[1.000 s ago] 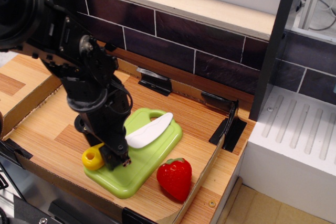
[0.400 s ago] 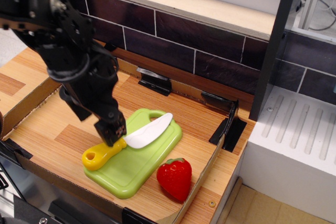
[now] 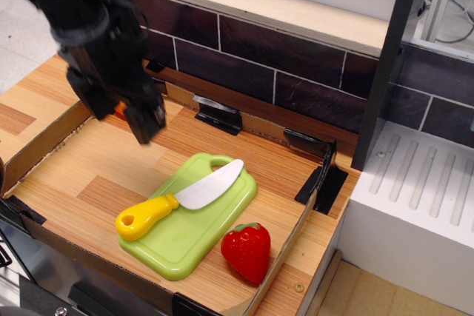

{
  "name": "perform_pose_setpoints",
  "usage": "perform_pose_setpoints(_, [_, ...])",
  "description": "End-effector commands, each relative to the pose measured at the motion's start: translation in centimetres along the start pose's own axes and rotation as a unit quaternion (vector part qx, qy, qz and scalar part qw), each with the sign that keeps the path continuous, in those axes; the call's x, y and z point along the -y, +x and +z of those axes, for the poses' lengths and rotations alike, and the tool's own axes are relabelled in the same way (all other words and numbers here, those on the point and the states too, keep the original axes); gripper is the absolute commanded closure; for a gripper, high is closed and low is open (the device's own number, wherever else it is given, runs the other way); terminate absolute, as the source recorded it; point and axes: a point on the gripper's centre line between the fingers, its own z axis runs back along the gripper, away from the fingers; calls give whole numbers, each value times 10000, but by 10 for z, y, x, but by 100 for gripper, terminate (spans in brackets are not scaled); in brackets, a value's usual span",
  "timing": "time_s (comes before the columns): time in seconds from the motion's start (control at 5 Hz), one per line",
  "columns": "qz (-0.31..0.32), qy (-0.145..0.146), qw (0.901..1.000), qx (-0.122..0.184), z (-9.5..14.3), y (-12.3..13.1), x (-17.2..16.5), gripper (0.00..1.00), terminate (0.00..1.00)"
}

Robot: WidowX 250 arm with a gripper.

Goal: Put knife on cutting board

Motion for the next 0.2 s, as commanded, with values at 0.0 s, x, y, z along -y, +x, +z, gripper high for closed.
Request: perform_pose_setpoints(0.0, [-2, 79, 9999, 125, 8, 11, -11, 0, 100])
